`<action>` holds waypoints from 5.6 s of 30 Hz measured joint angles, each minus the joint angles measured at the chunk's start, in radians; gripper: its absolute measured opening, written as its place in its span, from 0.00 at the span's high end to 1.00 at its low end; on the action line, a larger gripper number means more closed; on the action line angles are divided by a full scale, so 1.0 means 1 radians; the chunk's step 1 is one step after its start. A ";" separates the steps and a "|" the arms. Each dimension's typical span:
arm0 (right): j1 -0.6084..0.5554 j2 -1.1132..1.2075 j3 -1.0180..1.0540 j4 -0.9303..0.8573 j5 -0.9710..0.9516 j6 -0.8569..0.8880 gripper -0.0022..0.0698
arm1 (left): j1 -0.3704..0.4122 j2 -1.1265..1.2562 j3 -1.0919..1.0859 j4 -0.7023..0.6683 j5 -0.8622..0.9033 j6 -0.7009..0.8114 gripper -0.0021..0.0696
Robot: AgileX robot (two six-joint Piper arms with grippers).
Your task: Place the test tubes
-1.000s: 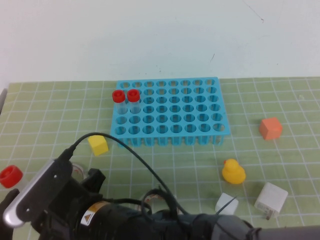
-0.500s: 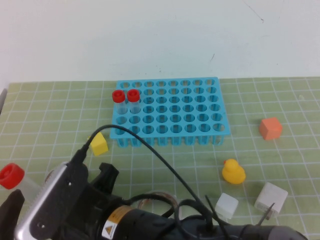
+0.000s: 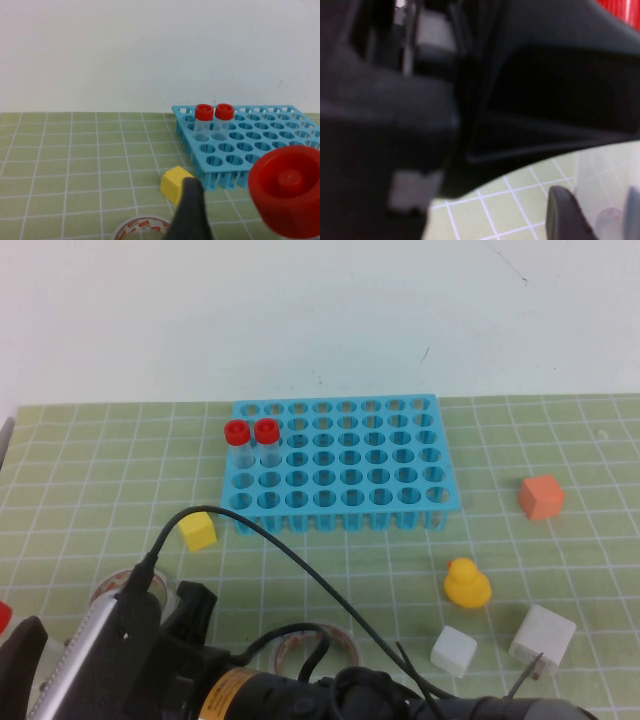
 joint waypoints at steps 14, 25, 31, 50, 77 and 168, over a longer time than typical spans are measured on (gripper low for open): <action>0.000 0.008 0.000 -0.014 -0.015 0.014 0.64 | -0.001 0.000 0.000 -0.027 -0.008 -0.019 0.48; 0.000 0.011 0.002 -0.037 -0.050 0.014 0.64 | -0.001 0.000 0.000 -0.031 -0.024 -0.025 0.49; -0.004 0.013 0.004 -0.107 -0.104 0.022 0.64 | -0.001 0.000 -0.002 -0.027 -0.060 -0.027 0.49; 0.000 0.017 0.004 -0.204 -0.138 0.084 0.64 | -0.001 0.000 -0.002 -0.023 -0.042 -0.084 0.49; -0.008 -0.135 0.002 -0.084 0.455 0.015 0.44 | 0.000 -0.004 0.000 0.027 0.015 0.040 0.65; -0.031 -1.584 0.609 -0.782 1.507 0.949 0.97 | -0.181 1.695 -0.969 0.291 -0.636 -0.264 0.65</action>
